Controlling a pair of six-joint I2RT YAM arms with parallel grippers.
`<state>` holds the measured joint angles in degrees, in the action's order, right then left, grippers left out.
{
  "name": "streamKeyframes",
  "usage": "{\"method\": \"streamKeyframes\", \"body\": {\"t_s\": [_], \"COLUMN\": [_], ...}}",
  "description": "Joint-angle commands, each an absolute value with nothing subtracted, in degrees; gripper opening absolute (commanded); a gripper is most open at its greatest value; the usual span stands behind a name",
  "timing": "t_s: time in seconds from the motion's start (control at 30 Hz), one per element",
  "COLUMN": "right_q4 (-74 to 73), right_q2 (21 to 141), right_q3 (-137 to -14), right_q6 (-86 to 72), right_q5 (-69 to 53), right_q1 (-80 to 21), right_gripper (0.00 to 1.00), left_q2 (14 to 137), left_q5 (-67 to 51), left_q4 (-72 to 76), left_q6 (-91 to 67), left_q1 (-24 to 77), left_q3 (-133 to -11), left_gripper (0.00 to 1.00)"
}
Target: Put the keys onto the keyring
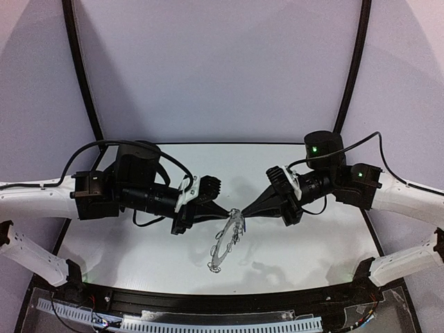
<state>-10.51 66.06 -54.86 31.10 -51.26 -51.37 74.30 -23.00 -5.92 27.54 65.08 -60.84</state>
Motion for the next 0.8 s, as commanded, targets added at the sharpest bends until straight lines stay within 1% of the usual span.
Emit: {"method": "streamKeyframes", "body": {"t_s": [0.0, 0.77], "right_q4": [-10.1, -8.0], "right_q2": [67.1, 68.2], "right_q3": [-57.0, -57.5], "right_q6": [32.0, 31.5], "right_q5": [-52.1, -53.4], "right_q1": [-52.2, -53.3], "right_gripper": [0.0, 0.0], "left_q2": [73.5, 75.0], "left_q5": [-24.3, -25.2], "left_q4": [-3.0, -6.6], "left_q6": [24.9, 22.8], "left_q1": [64.9, 64.9], "left_q3": [-61.4, -63.9], "left_gripper": [0.01, 0.01]}}
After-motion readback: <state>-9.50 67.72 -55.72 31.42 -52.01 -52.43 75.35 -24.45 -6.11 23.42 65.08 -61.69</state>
